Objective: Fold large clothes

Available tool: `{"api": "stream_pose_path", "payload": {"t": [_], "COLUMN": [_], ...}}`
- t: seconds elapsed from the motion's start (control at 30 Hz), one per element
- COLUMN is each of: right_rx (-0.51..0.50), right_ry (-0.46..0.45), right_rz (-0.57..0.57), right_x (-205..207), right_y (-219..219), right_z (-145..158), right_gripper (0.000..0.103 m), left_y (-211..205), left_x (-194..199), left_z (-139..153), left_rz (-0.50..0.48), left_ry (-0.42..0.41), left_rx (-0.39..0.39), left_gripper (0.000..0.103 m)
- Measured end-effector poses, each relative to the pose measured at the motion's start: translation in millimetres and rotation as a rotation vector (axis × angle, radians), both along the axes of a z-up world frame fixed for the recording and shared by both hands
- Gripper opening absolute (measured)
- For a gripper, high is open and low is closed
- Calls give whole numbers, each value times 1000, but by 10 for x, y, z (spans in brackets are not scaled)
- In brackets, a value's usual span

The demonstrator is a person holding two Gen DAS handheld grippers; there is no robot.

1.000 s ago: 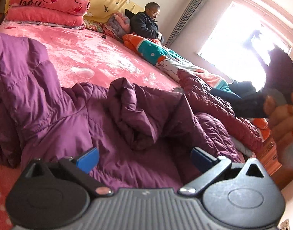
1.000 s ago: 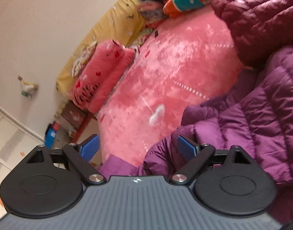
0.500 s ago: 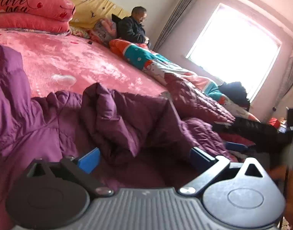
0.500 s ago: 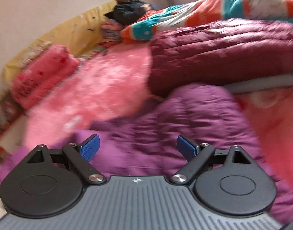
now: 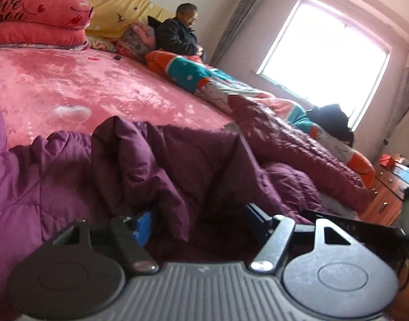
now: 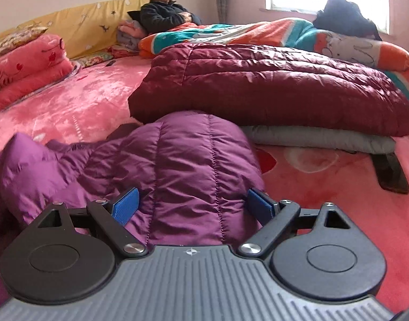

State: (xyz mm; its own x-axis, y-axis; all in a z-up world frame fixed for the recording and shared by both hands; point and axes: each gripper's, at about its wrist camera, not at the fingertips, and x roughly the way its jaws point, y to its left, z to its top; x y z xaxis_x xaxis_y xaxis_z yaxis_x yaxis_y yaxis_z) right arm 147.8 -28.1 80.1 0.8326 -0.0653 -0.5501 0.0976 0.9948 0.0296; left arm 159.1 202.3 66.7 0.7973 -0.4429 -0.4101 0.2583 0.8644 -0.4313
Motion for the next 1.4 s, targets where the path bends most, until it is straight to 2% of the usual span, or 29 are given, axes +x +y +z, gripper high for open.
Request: {"api": "stream_pose_path", "payload": {"t": [0.1,0.17,0.2,0.23,0.27,0.43,0.57,0.67,0.73,0.87,0.93,1.07,1.1,1.17,1.23,1.3,1.4], "right_rx": [-20,-30,-37,-48,-55,-89,-90,-93,-94,-96,-93,-87,-83,-73,-57,-38,-21], "right_ry": [7,12,12,11,9,7,2,3,2,8,10,9,9,12,16,-4,-58], "right_rz": [13,12,12,10,6,-6,-11,-16,-15,-19,-19,-18,-17,-14,-9,-23,-64], "right_x": [-17,-27,-39,-52,-70,-127,-131,-112,-90,-2,18,22,22,20,6,-47,-115], "right_y": [30,43,46,51,52,71,61,45,58,98,107,106,101,89,57,26,-1], "right_z": [-94,-153,-179,-216,-247,-309,-340,-374,-361,-347,-339,-328,-323,-295,-253,-173,-28], "right_gripper": [103,103,103,103,103,103,103,103,103,103,103,103,103,103,103,103,103], "left_y": [-8,31,55,76,101,343,666,975,1116,1169,1198,1105,1049,934,795,636,464], "left_x": [66,80,88,96,108,103,74,32,30,43,22,-117,-156,-256,-304,-270,-85], "left_z": [-41,-50,-48,-43,-36,115,320,440,441,389,429,694,770,914,955,876,617], "left_rz": [33,45,53,58,61,77,121,172,201,272,287,280,277,258,208,150,125], "left_ry": [38,48,54,57,60,24,-15,-34,-13,60,64,-73,-125,-229,-314,-339,-249], "left_rx": [58,55,55,56,57,-18,-127,-200,-210,-89,-83,-40,-26,0,20,45,97], "left_gripper": [69,63,50,30,25,12,10,10,10,9,9,10,12,29,58,64,64]}}
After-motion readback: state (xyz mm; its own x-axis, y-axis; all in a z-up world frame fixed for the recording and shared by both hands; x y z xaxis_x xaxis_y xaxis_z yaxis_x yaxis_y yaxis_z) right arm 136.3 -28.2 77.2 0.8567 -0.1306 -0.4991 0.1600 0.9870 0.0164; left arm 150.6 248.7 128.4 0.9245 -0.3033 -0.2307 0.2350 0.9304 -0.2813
